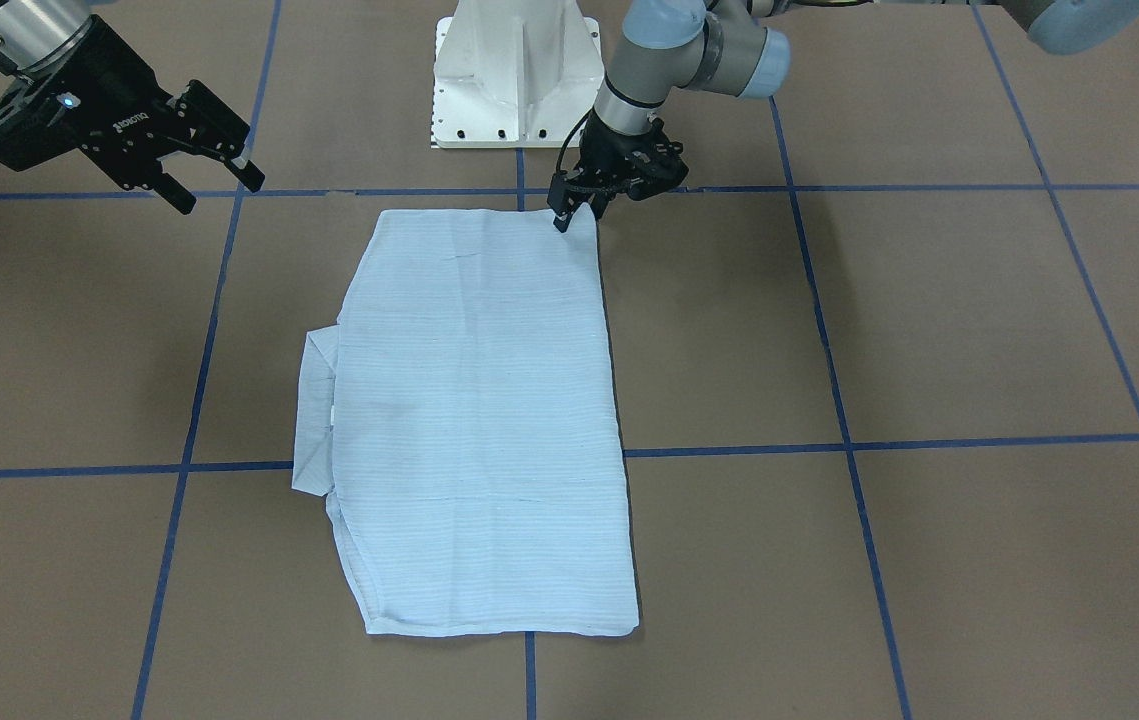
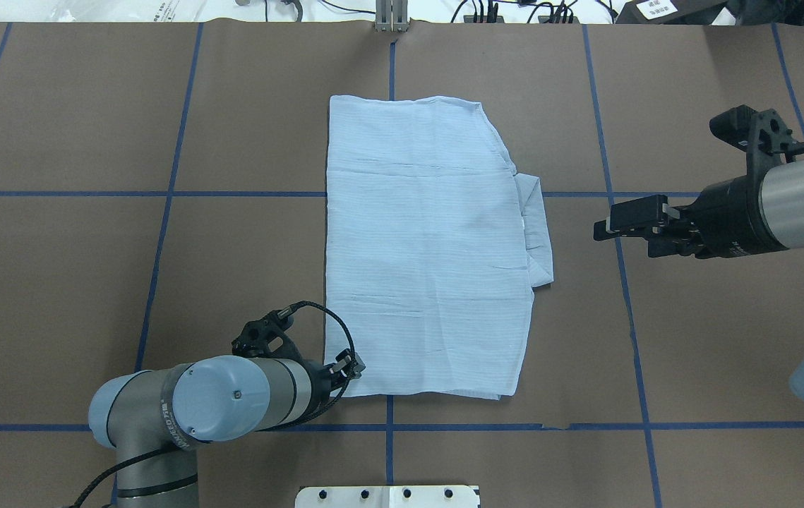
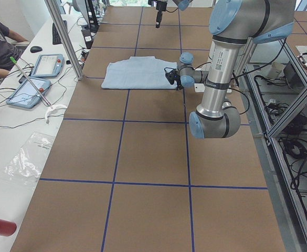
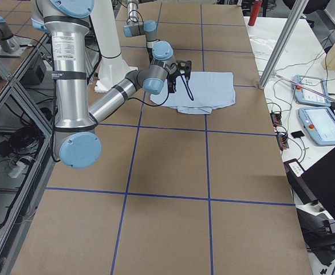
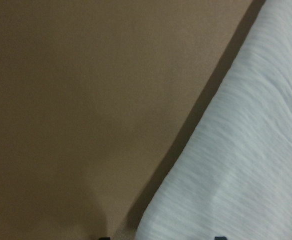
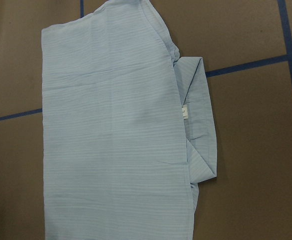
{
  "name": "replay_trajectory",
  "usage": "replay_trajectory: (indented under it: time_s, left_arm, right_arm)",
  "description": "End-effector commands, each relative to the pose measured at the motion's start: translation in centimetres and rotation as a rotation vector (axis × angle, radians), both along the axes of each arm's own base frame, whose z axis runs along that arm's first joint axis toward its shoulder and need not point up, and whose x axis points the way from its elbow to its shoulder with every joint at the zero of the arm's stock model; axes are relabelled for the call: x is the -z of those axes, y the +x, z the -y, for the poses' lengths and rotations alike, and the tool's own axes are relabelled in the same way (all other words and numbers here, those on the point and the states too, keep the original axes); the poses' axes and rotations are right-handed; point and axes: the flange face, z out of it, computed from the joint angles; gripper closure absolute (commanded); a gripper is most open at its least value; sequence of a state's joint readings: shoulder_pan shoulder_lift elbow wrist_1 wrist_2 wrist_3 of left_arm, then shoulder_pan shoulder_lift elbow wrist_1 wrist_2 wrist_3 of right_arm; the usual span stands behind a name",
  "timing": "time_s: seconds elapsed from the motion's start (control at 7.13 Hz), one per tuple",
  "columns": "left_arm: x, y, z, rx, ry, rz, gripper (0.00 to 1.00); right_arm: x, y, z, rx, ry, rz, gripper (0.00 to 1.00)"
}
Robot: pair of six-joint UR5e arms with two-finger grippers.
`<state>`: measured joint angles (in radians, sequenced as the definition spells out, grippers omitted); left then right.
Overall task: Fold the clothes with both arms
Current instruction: 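Move the right gripper to the other near corner of the shirt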
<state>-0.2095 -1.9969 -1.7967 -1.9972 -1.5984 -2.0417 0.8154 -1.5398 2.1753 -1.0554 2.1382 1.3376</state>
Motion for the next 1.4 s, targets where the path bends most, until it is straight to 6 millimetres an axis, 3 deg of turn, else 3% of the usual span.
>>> replay_trajectory:
  time_s: [0.0,0.28,0.42,0.7,0.98,1.26]
  left_arm:
    - [0.2,-0.1,0.1,0.001,0.0,-0.005,0.5]
    - [0.4,-0.4,0.3,0.003,0.002,-0.009,0.69]
    - [0.4,-0.3,0.4,0.005,0.002,-0.008,0.73]
    - [0.4,-0.5,0.6,0.009,-0.001,0.0,1.0]
    - [0.8,-1.0,1.2,0.02,0.002,-0.007,1.0]
    - [1.1,-1.3,1.2,0.019,0.002,-0.011,1.0]
  right_arm:
    - [0.0,0.1,0.0,0.001,-0.001,0.0,0.0]
    - [0.2,0.2,-0.1,-0.001,0.003,0.003,0.0]
    - [0.2,0.2,-0.1,-0.001,0.003,0.003,0.0]
    - [-0.1,0.3,-0.1,-0.003,-0.001,-0.002,0.0]
    - [-0.3,-0.1,-0.1,-0.035,-0.028,-0.012,0.0]
    - [-0.6,-4.0,-2.1,-0.063,-0.136,-0.013,0.0]
